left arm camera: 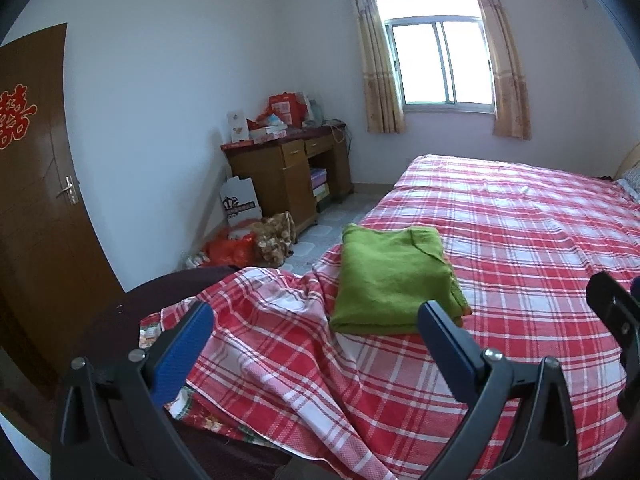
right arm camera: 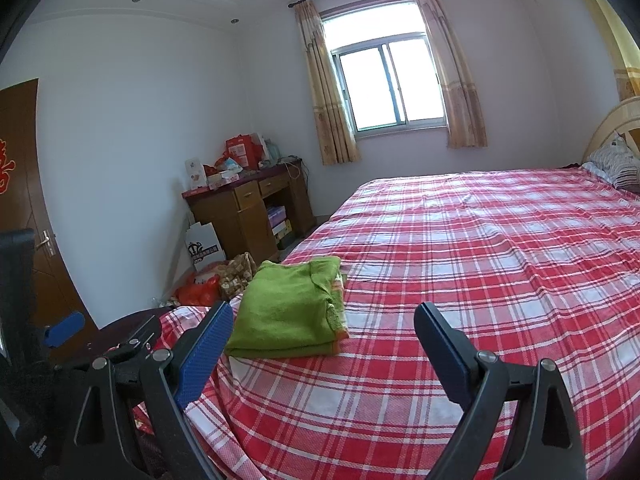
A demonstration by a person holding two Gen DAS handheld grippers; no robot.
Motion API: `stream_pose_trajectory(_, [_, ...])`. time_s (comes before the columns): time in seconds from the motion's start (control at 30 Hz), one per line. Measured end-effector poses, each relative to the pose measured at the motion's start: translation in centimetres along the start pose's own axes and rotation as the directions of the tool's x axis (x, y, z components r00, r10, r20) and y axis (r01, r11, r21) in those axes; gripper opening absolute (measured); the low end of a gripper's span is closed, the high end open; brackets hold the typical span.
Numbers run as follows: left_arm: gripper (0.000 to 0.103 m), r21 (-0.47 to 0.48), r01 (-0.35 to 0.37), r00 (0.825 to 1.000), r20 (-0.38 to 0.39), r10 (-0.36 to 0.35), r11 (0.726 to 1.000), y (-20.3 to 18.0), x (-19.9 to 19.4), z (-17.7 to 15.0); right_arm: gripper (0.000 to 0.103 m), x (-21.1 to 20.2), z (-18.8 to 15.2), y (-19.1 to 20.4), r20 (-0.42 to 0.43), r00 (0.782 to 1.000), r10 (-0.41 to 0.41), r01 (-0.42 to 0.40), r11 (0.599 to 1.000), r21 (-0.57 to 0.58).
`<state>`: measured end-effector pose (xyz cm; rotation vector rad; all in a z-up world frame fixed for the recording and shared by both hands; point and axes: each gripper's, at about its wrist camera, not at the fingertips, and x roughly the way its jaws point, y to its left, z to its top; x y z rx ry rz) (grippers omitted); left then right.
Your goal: Fold small clothes
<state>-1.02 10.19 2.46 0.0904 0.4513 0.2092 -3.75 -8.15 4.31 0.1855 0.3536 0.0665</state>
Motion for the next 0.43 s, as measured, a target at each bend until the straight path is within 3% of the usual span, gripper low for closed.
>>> stream_pose_trajectory(0.17, [0.103, -0.001, 0.033, 0.999, 0.009, -0.033, 0.999, -0.01, -0.18, 0.06, 0.092, 0.11, -0.07, 0.07, -0.005, 1.0, 0.001, 0.0, 1.0, 0.002])
stream_pose_trajectory(0.43, [0.103, 0.009, 0.029, 1.0, 0.013, -0.029, 1.0, -0.16, -0.18, 0.28, 0.092, 0.32, -0.17, 0.02, -0.009, 1.0, 0.002, -0.002, 1.0, 0.012])
